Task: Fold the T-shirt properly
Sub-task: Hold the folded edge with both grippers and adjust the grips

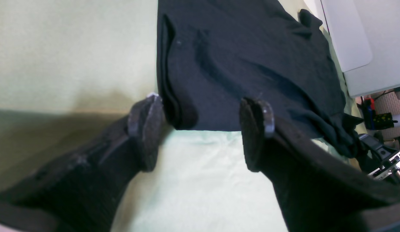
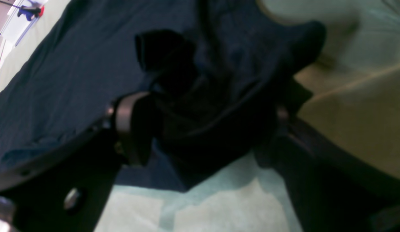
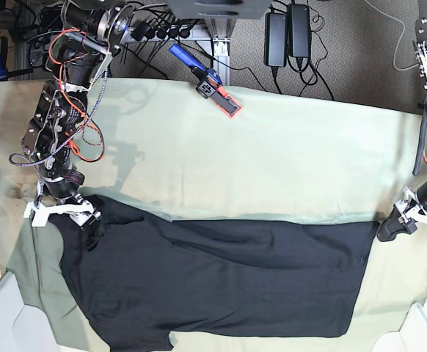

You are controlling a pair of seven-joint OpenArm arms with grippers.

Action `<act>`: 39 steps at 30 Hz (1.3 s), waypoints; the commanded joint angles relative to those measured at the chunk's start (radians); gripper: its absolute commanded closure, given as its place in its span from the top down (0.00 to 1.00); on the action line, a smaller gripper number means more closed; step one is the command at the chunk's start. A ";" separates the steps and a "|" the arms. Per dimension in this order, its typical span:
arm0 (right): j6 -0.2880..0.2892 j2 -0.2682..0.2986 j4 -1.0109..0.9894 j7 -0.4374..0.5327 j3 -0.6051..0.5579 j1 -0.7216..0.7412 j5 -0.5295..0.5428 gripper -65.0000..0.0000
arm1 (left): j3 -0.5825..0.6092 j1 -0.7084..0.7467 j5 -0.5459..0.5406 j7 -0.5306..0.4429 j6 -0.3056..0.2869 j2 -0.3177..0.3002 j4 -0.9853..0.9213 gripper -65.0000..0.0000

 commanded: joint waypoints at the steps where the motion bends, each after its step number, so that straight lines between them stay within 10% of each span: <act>1: 0.031 0.008 0.014 0.032 -0.001 0.025 0.006 0.68 | -0.005 -0.023 -0.029 -0.010 -0.013 -0.022 0.016 0.63; 3: 0.031 0.008 0.011 0.047 -0.001 0.025 0.005 0.62 | -0.005 -0.023 -0.036 -0.010 -0.013 -0.022 0.016 0.63; 8: 0.024 0.009 0.000 0.071 -0.001 0.025 -0.040 0.00 | -0.005 -0.023 -0.039 -0.003 -0.013 -0.022 0.016 0.63; 13: 0.025 0.011 0.000 0.073 -0.001 0.025 -0.081 0.00 | -0.005 -0.024 -0.105 0.074 -0.013 -0.012 0.016 0.63; 27: 0.028 0.012 0.000 0.066 -0.001 0.024 -0.080 0.00 | -0.005 -0.025 0.117 -0.102 -0.005 0.062 0.016 0.63; 35: 0.028 0.011 0.000 0.061 -0.001 0.024 -0.080 0.00 | -0.005 -0.028 0.239 -0.196 0.143 0.124 0.016 0.62; 39: 0.028 0.012 0.000 0.060 -0.001 0.021 -0.080 0.00 | -0.005 -0.033 0.235 -0.199 0.143 0.124 0.016 0.34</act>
